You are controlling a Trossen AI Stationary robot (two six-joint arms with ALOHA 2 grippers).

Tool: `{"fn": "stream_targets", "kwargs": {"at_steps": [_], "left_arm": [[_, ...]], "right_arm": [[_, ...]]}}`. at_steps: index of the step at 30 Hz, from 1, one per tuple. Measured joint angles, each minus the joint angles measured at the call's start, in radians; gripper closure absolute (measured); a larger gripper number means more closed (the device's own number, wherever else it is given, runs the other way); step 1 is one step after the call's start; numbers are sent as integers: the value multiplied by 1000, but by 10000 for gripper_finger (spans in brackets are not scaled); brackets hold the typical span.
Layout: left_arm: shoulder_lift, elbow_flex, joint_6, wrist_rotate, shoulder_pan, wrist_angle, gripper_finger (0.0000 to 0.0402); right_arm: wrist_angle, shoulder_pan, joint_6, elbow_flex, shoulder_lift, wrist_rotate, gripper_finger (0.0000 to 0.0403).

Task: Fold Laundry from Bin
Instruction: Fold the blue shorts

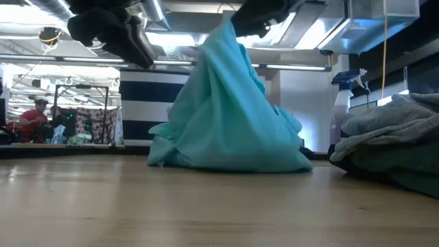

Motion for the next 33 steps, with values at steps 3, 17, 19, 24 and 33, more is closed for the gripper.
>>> {"fn": "stream_targets", "kwargs": {"at_steps": [3,17,19,24,33], "left_arm": [[0,0,0,12,18,5,270],[23,-82,29,188,132,159,270],[25,-133,46,237,145,232,270],[25,-195,53,262,181,361,270],[25,-200,85,266,202,400,270]], "right_arm": [[-49,-73,6,3,-46,58,170],[172,-335,-15,2,180,-78,197],[190,-383,34,1,219,-71,197],[221,-485,132,2,283,-47,197],[328,-538,161,2,371,-265,226]]}}
